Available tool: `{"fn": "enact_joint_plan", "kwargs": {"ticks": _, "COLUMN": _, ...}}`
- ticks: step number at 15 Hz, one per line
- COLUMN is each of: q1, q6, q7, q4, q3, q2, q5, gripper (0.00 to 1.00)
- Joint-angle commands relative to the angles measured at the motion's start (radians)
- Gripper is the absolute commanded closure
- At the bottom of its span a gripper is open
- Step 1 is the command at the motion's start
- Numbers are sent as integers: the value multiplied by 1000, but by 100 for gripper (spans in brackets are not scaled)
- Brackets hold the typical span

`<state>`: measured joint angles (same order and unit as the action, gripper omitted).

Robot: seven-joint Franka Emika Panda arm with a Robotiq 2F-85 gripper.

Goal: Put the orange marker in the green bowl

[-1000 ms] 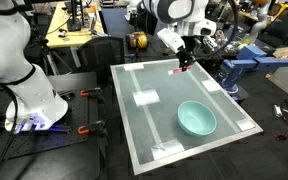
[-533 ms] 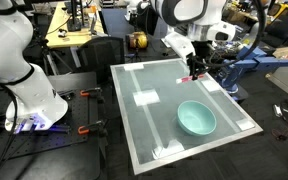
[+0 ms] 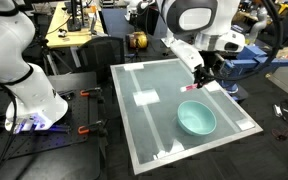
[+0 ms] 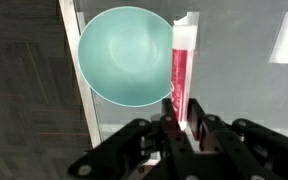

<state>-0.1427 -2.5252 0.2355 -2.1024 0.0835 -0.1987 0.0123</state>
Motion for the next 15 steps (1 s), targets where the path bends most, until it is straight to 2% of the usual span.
{"fn": "enact_joint_plan", "kwargs": {"ticks": 1, "q1": -32, "q6": -46, "q7": 85, "q4": 49, "q3": -8, "q2": -66, "q5": -50, "gripper": 95}}
{"fn": "enact_joint_plan", "kwargs": {"ticks": 8, "q1": -92, "q6": -139, "q7": 163, "q4": 123, "q3": -33, "q2": -201, "q5": -87, "gripper": 95}}
{"fn": "enact_joint_plan", "kwargs": {"ticks": 15, "q1": -134, "q6": -185, "q7": 162, "q4": 210, "q3": -65, "q2": -339, "q5": -70, "gripper": 95}}
